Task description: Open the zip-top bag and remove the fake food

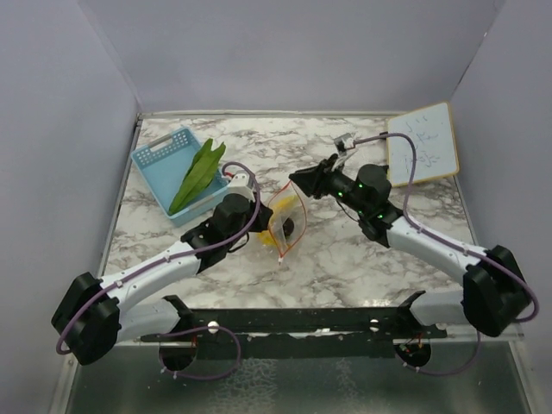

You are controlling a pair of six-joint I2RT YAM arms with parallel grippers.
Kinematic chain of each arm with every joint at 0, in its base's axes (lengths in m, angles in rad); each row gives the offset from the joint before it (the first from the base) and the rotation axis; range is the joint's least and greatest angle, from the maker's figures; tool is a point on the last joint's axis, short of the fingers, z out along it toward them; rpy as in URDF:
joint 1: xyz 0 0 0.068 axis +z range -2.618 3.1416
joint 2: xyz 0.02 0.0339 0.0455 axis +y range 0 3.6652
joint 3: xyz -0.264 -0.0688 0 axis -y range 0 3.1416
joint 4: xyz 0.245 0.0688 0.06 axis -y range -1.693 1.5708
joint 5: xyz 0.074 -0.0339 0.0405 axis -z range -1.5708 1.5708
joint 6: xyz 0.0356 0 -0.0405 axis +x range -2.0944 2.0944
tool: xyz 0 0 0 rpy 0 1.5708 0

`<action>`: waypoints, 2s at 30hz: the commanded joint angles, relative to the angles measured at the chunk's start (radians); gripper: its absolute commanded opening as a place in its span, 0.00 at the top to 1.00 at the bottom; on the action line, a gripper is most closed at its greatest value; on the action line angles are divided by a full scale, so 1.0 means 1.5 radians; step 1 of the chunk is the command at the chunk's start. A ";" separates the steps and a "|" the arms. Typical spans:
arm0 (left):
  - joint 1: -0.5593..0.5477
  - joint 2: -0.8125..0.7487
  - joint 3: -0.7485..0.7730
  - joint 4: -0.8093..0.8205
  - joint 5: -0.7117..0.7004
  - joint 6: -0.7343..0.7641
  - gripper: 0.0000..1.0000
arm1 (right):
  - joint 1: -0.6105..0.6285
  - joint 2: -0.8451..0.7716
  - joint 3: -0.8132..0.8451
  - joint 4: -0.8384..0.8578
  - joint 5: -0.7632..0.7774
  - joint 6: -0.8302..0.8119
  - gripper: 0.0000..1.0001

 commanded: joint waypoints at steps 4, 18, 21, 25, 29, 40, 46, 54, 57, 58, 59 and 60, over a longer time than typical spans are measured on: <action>-0.024 0.028 0.053 0.053 0.026 0.011 1.00 | 0.007 -0.192 -0.100 -0.044 0.031 0.026 0.98; -0.072 0.104 0.091 0.103 0.033 -0.005 1.00 | 0.012 -0.220 -0.224 -0.096 -0.009 0.048 0.98; -0.074 0.092 0.086 0.103 0.017 -0.008 1.00 | 0.011 -0.191 -0.246 -0.067 -0.025 0.055 0.98; -0.074 0.078 0.088 0.094 0.007 -0.007 1.00 | 0.011 -0.129 -0.257 -0.033 -0.037 0.055 0.98; -0.075 0.061 0.089 0.076 -0.001 -0.002 1.00 | 0.016 -0.034 -0.272 0.074 -0.035 0.045 0.98; -0.075 0.074 0.126 0.027 -0.010 0.043 1.00 | 0.079 0.129 -0.194 0.139 -0.022 0.040 0.78; -0.075 0.018 0.082 0.022 -0.030 0.022 1.00 | 0.106 0.153 -0.156 0.123 -0.004 0.022 0.57; -0.075 -0.020 0.070 -0.005 -0.047 0.022 1.00 | 0.120 0.202 -0.110 0.079 0.040 -0.016 0.23; -0.075 -0.021 0.068 -0.006 -0.047 0.023 1.00 | 0.129 0.223 -0.091 0.061 0.061 -0.030 0.22; -0.075 -0.021 0.069 -0.006 -0.047 0.024 1.00 | 0.134 0.223 -0.091 0.056 0.076 -0.033 0.22; -0.075 -0.022 0.069 -0.007 -0.046 0.025 1.00 | 0.136 0.220 -0.094 0.056 0.085 -0.035 0.21; -0.075 -0.023 0.068 -0.008 -0.047 0.026 1.00 | 0.136 0.218 -0.094 0.057 0.089 -0.036 0.21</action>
